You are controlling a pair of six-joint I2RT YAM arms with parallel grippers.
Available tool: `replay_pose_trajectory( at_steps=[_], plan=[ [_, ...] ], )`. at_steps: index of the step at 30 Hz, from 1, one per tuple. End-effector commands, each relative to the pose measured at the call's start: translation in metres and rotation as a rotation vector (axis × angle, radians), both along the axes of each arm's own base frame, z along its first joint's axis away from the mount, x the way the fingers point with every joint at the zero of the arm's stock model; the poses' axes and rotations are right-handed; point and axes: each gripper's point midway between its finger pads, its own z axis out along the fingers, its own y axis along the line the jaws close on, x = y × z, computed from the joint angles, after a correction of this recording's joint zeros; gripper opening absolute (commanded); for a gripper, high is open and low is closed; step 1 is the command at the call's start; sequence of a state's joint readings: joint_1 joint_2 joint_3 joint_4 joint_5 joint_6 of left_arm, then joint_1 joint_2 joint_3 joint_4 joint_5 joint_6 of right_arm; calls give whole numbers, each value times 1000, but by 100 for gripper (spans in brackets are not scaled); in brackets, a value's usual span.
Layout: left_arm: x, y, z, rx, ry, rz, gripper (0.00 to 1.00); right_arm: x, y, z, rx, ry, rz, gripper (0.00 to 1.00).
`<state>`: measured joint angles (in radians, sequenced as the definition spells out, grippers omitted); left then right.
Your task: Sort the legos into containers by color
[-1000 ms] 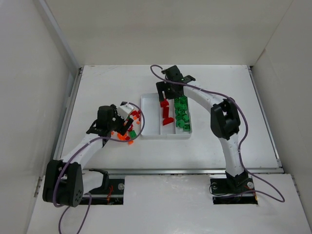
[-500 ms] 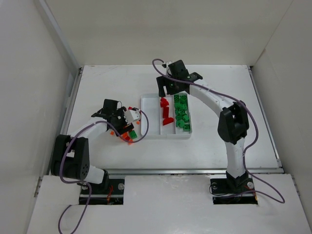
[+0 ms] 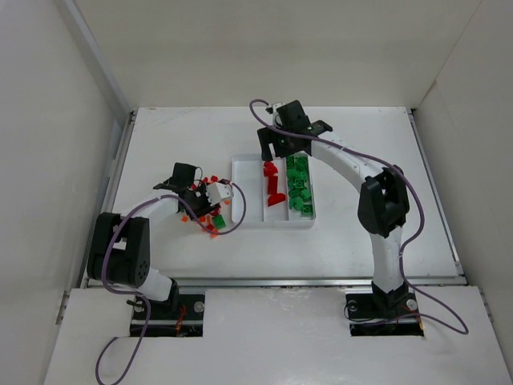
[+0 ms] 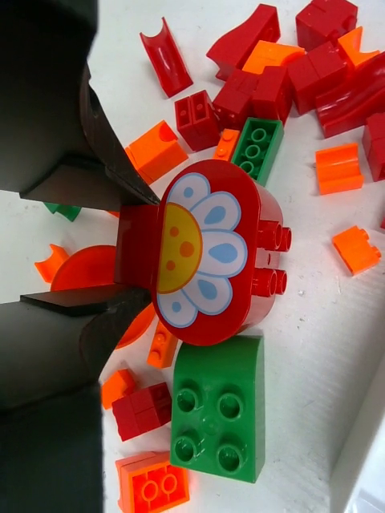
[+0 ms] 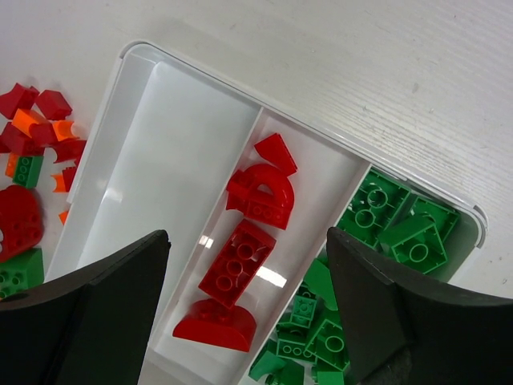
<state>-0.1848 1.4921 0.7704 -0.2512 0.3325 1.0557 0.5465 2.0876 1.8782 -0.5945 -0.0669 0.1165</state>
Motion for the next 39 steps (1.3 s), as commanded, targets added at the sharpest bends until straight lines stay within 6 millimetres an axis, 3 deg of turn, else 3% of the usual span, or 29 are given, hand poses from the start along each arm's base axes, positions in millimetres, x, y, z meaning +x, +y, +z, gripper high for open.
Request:
replay_pose_trajectory(
  at_steps=[1, 3, 4, 9, 14, 17, 18, 19, 21, 22, 23, 24, 25, 26, 29, 30, 33, 39],
  plan=[
    [10, -10, 13, -56, -23, -3, 15, 5, 2, 24, 18, -71, 2, 85],
    [9, -12, 13, -67, -21, -8, 8, 4, 0, 22, 8, -65, 9, 85],
    [9, -12, 15, -73, -25, 2, 0, 5, -1, 22, 2, -69, 2, 85],
    [9, -13, 19, -84, -26, 22, 0, 2, -3, 36, 12, -86, 2, 85],
    [30, -7, 59, -184, -106, 112, 0, -5, -8, 59, 22, -128, 13, 85],
    [39, -16, 98, -261, -228, 82, 0, -14, -7, 80, 60, -150, 37, 85],
    [40, -20, 109, -291, -257, 77, 0, -21, 0, 87, 96, -142, 75, 85],
    [44, -25, 133, -334, -330, 72, 0, -26, 5, 100, 137, -148, 96, 86],
    [44, -34, 153, -403, -382, 53, 0, -38, 16, 114, 202, -138, 169, 88],
    [43, -36, 164, -428, -415, 52, 0, -52, 31, 120, 278, -102, 256, 90],
    [47, -42, 177, -463, -453, 55, 0, -60, 44, 135, 329, -116, 319, 99],
    [47, -48, 185, -481, -474, 44, 0, -68, 50, 143, 369, -102, 361, 99],
    [46, -52, 192, -494, -492, 35, 0, -87, 71, 152, 422, -87, 460, 99],
    [49, -56, 199, -509, -516, 26, 0, -90, 81, 161, 441, -95, 495, 99],
    [51, -65, 212, -558, -531, 32, 0, -108, 103, 171, 476, -78, 582, 99],
    [50, -69, 208, -558, -518, 24, 0, -111, 110, 168, 485, -69, 606, 99],
    [56, -71, 223, -559, -566, 22, 0, -112, 113, 167, 513, -48, 598, 99],
    [58, -82, 226, -573, -570, 2, 0, -112, 126, 158, 544, -9, 611, 99]
  ],
)
